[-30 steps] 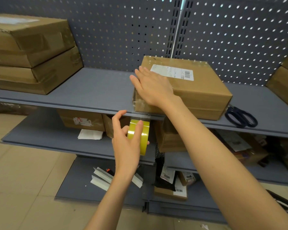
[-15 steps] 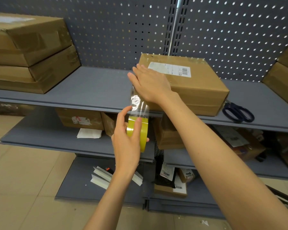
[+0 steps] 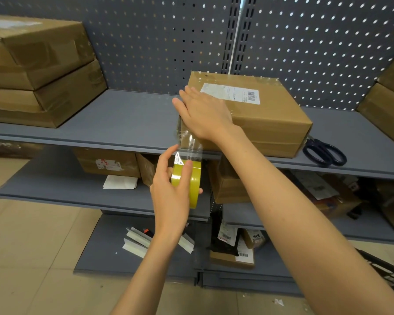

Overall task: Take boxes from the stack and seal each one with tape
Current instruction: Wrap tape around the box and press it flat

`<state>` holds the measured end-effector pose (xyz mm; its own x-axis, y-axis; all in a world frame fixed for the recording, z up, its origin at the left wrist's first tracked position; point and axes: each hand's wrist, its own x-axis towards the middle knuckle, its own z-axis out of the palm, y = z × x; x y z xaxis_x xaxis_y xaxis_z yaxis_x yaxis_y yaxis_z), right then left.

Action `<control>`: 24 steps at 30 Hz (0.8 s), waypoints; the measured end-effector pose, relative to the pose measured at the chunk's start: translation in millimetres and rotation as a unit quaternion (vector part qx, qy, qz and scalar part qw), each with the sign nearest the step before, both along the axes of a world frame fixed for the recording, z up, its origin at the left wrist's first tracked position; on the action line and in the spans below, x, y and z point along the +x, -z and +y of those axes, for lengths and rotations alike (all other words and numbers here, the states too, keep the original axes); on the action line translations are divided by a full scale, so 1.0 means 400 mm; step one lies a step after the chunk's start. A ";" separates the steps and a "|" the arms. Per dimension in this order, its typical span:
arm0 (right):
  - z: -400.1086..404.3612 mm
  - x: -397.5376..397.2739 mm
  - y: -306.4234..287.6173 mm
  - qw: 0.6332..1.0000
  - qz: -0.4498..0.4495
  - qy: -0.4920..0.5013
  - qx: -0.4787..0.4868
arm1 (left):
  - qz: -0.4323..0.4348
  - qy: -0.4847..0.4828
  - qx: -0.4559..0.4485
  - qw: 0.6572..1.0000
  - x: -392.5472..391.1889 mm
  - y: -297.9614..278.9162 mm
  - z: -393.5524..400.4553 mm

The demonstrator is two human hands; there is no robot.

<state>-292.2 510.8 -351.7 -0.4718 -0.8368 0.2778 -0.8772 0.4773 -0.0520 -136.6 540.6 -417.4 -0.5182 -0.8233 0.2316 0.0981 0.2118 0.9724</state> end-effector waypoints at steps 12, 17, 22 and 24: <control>-0.003 -0.004 0.008 1.000 0.015 0.001 -0.009 | -0.021 0.010 0.044 0.999 -0.023 0.016 -0.033; 0.000 -0.001 0.004 1.000 0.028 -0.001 -0.012 | 0.005 0.022 0.090 0.996 -0.025 -0.005 -0.049; -0.002 0.000 0.006 0.999 0.052 0.004 -0.015 | 0.024 0.024 0.090 0.995 -0.021 -0.010 -0.049; -0.003 0.000 0.006 0.999 0.051 0.002 -0.019 | 0.027 0.026 0.088 0.995 -0.019 -0.009 -0.050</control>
